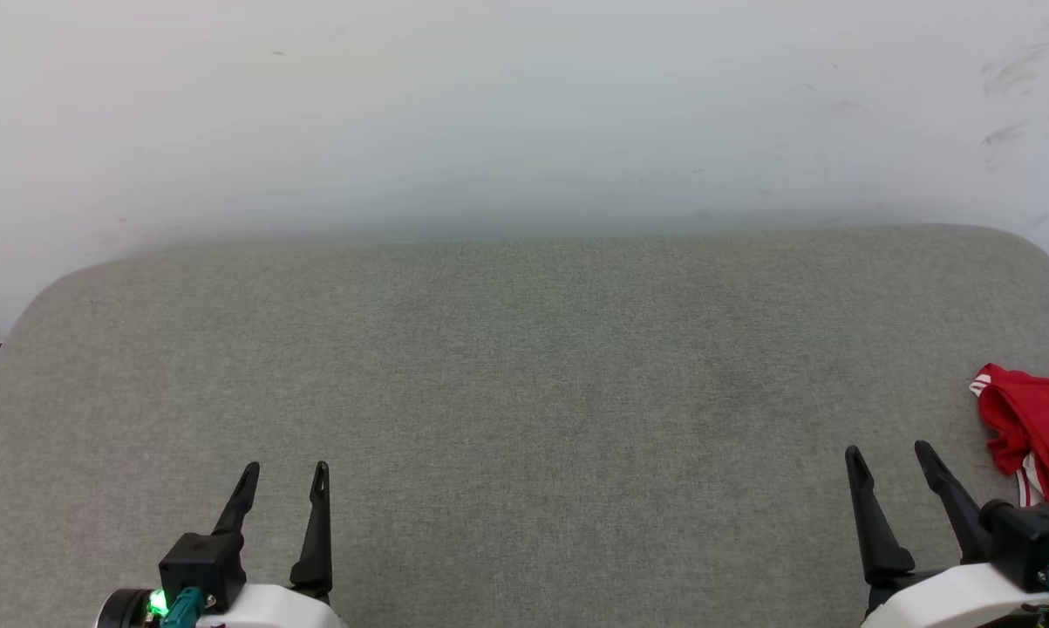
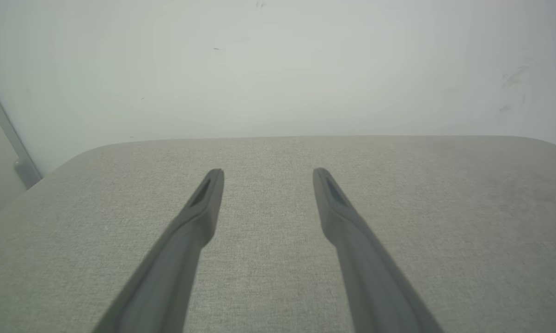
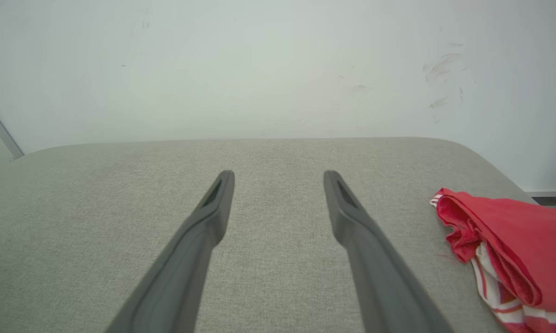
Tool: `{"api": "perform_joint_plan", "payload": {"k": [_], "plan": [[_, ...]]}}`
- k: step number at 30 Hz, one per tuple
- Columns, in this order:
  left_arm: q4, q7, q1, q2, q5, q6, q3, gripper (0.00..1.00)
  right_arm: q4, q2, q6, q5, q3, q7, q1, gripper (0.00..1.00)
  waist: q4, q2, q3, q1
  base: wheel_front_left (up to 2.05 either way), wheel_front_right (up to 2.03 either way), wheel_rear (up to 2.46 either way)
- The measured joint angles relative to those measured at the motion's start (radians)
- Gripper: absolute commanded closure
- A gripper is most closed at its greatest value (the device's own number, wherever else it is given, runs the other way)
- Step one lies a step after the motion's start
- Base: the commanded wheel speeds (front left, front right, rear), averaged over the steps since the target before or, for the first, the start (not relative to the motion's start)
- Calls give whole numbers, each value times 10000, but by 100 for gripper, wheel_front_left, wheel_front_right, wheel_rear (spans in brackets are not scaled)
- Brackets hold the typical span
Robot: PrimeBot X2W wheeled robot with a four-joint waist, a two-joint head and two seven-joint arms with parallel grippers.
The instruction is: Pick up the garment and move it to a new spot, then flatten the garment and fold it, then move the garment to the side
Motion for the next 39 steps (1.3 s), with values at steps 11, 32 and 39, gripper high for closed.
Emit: {"api": "perform_joint_plan", "payload": {"k": [11,32,39], "plan": [[477,337,186,-205,-855,-174,100,100,600,10,0,897,-4,82,74,100,24,0,12,0,0,0,0],[589,1231,-189,-554,-4266,-639,755,100,1327,13,-2,4612,-134,368,-453,100,60,0,94,0,0,0,0],[627,1496,-288,-639,-5250,-750,928,100,1551,15,-2,5689,-178,454,-666,100,72,0,121,1,0,0,0]]}}
